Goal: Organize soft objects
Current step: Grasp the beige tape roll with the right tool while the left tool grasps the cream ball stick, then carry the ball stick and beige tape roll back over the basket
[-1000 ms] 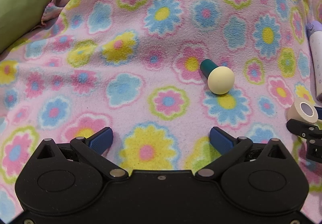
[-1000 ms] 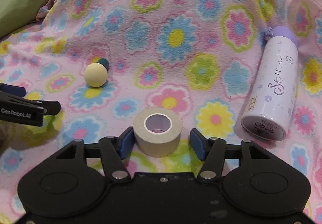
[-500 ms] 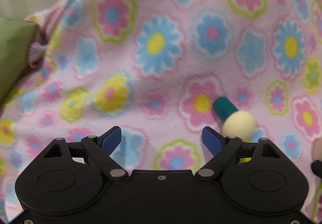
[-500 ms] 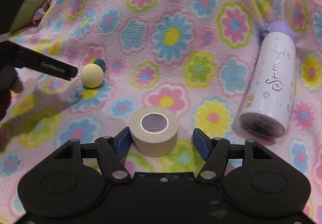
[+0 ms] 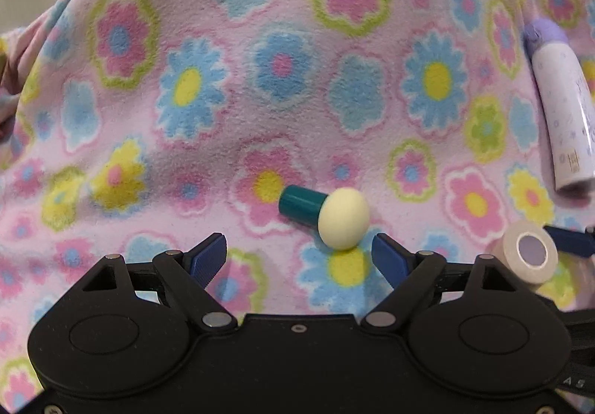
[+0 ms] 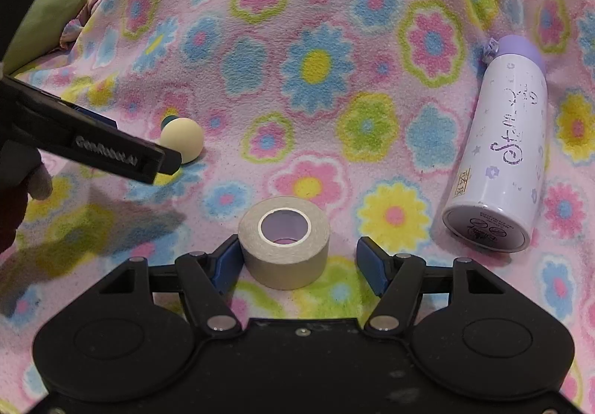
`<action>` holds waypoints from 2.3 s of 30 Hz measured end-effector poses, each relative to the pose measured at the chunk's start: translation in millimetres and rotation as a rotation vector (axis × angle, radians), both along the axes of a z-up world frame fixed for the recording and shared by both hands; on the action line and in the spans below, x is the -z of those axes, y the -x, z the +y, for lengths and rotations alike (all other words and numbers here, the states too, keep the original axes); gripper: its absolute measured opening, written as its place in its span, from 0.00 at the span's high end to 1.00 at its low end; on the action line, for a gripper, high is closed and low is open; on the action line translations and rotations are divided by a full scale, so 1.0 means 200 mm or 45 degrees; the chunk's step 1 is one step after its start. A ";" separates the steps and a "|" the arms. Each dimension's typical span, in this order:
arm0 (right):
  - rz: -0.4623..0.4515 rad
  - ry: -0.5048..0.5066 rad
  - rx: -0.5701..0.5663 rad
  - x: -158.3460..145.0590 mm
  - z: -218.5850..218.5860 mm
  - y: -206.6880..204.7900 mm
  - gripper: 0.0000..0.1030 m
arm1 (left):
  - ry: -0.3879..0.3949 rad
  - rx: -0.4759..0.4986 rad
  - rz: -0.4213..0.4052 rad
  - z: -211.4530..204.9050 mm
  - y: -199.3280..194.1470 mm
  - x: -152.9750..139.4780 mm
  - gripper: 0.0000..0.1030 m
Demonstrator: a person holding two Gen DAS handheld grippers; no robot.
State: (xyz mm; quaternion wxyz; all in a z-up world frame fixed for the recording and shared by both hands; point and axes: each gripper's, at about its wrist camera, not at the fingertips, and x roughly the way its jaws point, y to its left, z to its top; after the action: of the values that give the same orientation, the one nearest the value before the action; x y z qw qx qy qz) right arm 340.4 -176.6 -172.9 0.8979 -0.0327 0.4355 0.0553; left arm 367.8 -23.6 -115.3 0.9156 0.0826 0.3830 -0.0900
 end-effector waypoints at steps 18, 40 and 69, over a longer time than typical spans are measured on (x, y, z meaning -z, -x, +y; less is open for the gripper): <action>0.003 -0.013 0.013 0.01 0.00 0.00 0.37 | 0.114 0.009 0.047 0.02 -0.29 0.06 0.17; 0.003 -0.023 0.014 0.01 0.00 -0.01 0.37 | 0.199 -0.175 0.168 0.07 -0.16 -0.03 0.46; -0.006 0.003 -0.020 -0.02 0.01 0.01 0.55 | 0.159 -0.255 0.107 0.27 0.34 -0.27 0.45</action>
State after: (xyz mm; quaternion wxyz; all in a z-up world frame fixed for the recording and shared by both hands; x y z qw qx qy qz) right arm 337.6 -174.5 -168.0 0.8984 -0.0372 0.4332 0.0619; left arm 300.5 29.8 -61.9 0.9065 -0.0170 0.4211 -0.0252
